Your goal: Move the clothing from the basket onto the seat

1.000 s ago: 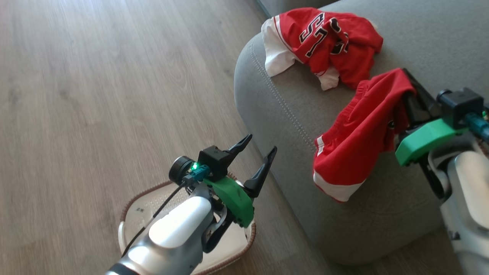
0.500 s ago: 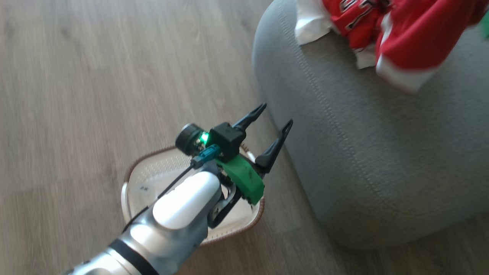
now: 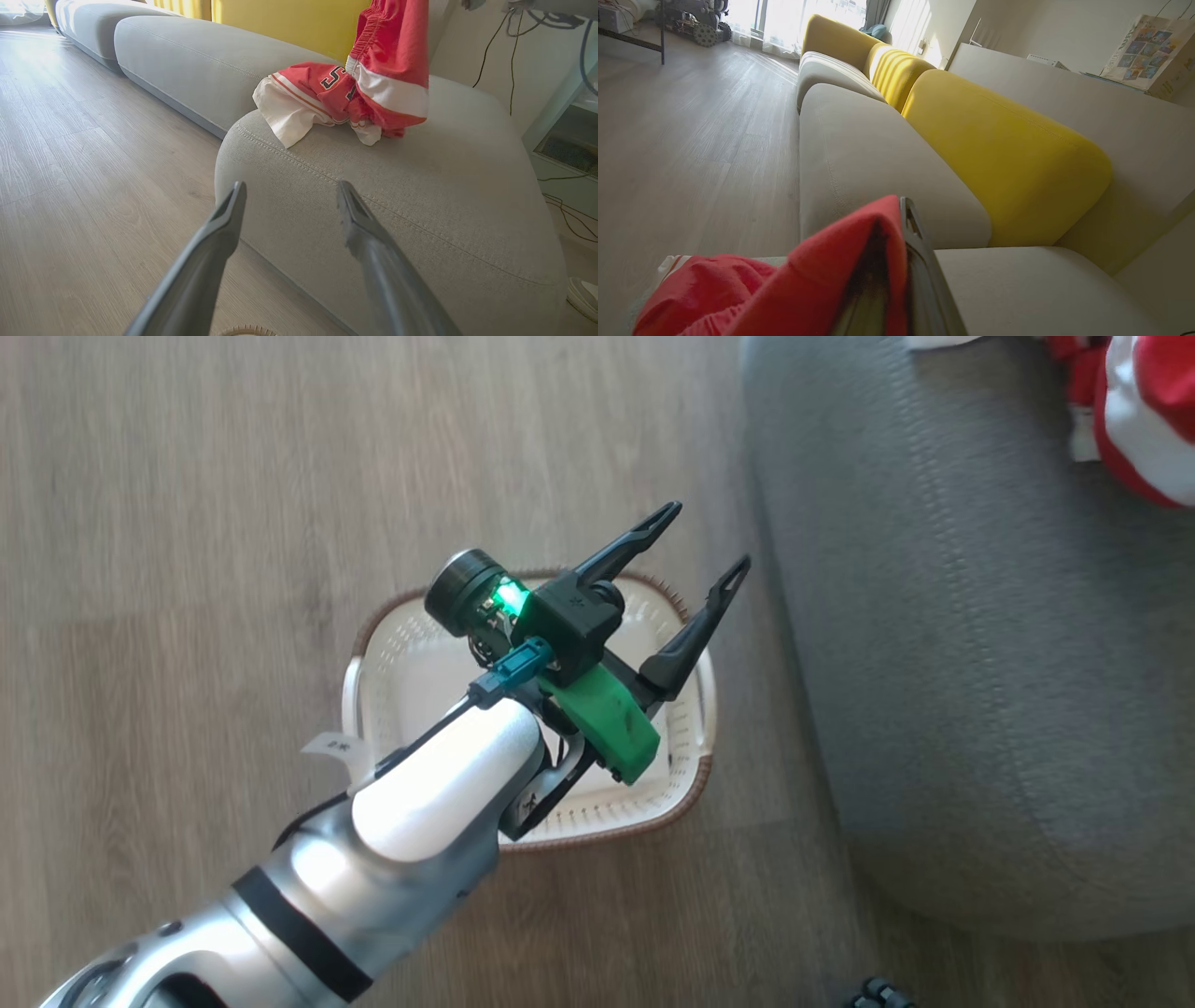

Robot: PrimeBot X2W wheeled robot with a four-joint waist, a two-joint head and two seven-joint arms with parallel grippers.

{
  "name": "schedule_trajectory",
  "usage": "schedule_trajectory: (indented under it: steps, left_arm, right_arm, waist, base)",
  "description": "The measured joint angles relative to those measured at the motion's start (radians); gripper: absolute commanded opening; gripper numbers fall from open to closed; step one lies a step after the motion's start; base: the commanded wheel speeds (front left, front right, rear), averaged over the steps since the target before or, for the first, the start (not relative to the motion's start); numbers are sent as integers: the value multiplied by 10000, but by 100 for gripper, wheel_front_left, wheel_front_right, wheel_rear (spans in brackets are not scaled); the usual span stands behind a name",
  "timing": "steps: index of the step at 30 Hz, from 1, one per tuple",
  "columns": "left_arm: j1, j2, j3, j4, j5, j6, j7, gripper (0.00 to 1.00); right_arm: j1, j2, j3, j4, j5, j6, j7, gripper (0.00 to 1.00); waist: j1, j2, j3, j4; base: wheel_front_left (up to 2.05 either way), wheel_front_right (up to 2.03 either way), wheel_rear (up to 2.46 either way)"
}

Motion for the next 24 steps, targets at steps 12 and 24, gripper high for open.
schedule_trajectory:
  steps: [12, 24]
  left_arm:
    - [-140, 445, -123, -625, 163, 339, 297, 100]
    - [-82, 545, -127, -673, 4, 414, 305, 100]
  right_arm:
    - [98, 984, -1870, 1705, -2220, 2, -403, 0]
    - [109, 1202, -2429, 2318, -2959, 2, -729, 100]
  waist:
    - [0, 0, 1134, 505]
    - [0, 0, 748, 84]
  base:
    - [0, 0, 0]
    - [0, 0, 0]
